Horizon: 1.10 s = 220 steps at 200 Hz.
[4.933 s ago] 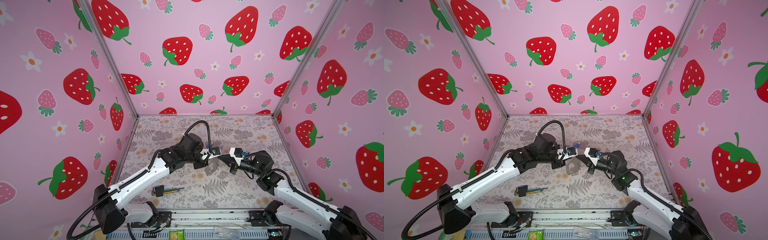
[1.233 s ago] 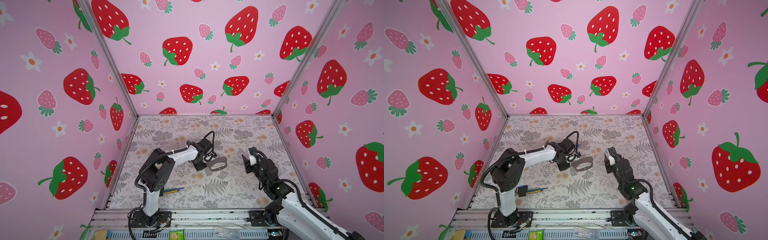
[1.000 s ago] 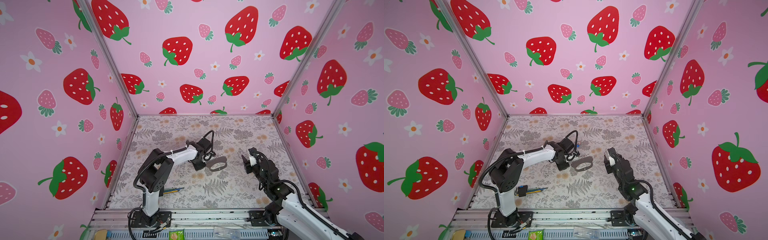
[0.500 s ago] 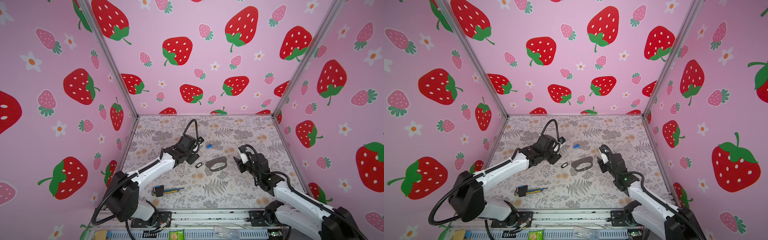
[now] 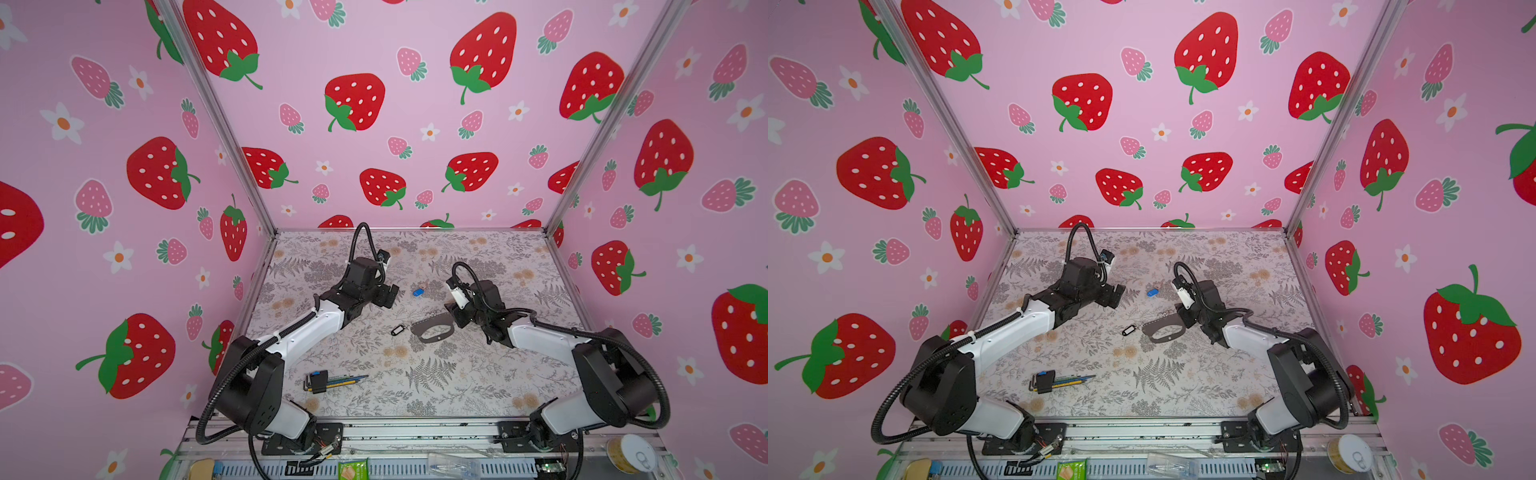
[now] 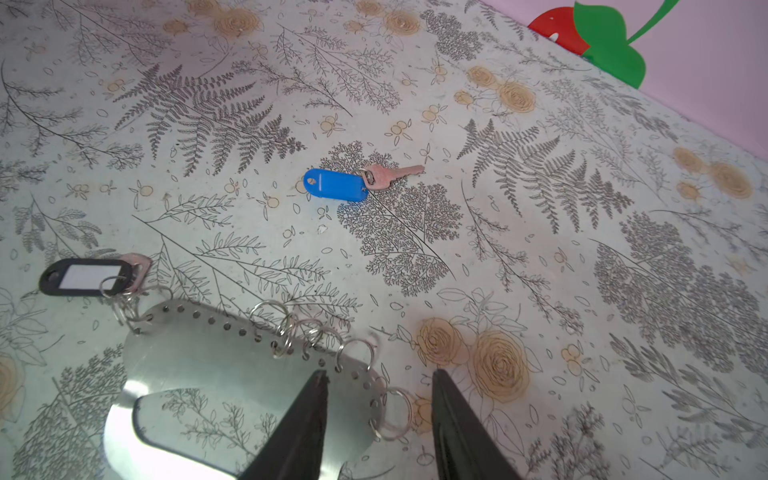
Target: Put the keys on the keyring
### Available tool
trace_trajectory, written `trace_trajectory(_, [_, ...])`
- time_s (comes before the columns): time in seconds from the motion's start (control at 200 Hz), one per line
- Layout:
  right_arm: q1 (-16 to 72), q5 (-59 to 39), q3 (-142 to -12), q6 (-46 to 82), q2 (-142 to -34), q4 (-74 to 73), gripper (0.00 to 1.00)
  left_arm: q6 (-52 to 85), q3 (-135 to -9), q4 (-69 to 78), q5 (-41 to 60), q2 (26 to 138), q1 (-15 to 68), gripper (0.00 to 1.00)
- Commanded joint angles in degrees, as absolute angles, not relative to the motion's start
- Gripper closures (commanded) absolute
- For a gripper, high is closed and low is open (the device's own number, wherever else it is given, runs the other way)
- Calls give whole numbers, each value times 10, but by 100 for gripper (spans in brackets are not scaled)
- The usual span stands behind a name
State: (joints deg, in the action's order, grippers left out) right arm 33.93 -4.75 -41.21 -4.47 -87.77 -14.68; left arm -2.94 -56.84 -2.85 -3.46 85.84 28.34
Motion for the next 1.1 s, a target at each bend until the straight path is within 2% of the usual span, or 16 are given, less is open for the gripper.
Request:
trace_trajectory(0.0, [337, -77, -459, -21, -913, -112, 60, -2, -584, -7, -21, 871, 282, 1])
trace_trajectory(0.195, [340, -53, -519, 58, -968, -51, 67, 28, -595, -25, -27, 894, 282, 1])
trace_trajectory(0.3, [350, 2, -550, 114, -990, -5, 70, 32, -623, -67, -38, 910, 282, 1])
trace_trajectory(0.61, [368, 100, -583, 201, -1018, 64, 67, 49, -643, -97, -39, 911, 296, 1])
trace_trajectory(1.096, [336, 15, -498, 289, -951, 13, 69, 13, -636, -101, -78, 885, 370, 1])
